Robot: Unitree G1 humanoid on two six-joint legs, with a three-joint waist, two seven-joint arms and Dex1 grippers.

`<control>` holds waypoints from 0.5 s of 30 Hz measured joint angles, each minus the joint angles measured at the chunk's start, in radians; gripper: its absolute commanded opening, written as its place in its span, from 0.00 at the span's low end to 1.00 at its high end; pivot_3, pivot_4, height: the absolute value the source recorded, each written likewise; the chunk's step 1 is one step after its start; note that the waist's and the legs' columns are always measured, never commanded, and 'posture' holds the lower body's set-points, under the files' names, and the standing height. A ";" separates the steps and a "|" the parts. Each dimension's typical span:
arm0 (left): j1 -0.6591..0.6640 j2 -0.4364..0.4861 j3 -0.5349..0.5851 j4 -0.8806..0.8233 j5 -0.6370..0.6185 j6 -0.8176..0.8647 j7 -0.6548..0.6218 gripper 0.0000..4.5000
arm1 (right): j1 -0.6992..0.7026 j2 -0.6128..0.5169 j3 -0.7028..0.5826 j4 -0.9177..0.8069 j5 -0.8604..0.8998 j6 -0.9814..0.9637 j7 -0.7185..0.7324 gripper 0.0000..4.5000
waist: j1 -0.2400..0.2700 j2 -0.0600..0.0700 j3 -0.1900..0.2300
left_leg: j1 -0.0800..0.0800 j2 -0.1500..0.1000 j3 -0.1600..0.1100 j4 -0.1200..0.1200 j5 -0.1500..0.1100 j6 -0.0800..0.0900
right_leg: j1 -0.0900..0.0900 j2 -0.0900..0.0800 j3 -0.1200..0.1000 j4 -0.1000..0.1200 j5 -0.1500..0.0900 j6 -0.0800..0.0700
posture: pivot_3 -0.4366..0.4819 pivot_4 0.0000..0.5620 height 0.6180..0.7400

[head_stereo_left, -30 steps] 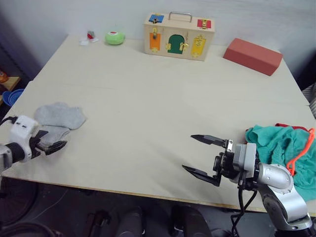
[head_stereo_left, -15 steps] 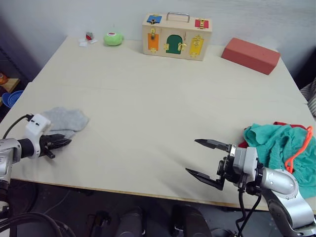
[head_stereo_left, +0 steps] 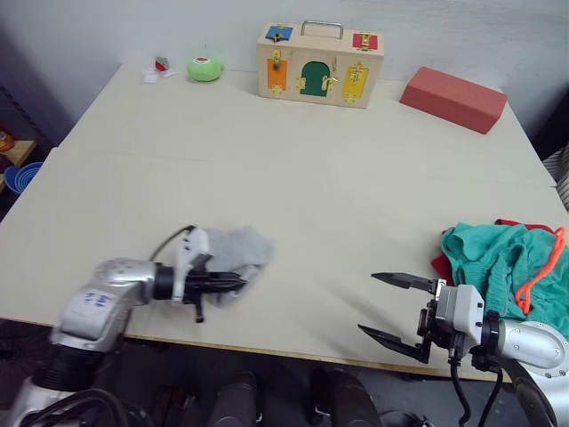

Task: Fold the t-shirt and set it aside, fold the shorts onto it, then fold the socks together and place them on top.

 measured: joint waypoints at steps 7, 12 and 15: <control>-0.048 -0.127 -0.084 -0.010 0.014 0.023 0.093 0.22 | 0.060 -0.001 -0.032 -0.010 0.000 0.050 -0.025 1.00 | 0.004 0.000 0.000 | 0.000 0.000 0.001 0.001 0.002 0.001 | -0.001 0.000 0.002 -0.001 0.003 0.000 | 0.48 0.27 1.00; -0.064 -0.124 -0.062 -0.053 -0.046 0.036 0.062 0.56 | 0.054 -0.001 -0.031 -0.022 -0.008 0.088 -0.058 1.00 | 0.002 0.000 0.000 | -0.001 0.001 0.003 0.001 0.002 0.001 | -0.002 0.000 0.004 -0.001 0.004 0.001 | 0.48 0.27 1.00; -0.060 -0.072 -0.012 -0.083 -0.114 0.043 -0.003 0.68 | 0.047 -0.001 -0.023 -0.045 -0.012 0.107 -0.072 1.00 | 0.000 0.000 0.000 | -0.001 0.001 0.004 0.001 0.002 0.001 | -0.003 0.000 0.004 -0.001 0.004 0.000 | 0.48 0.27 1.00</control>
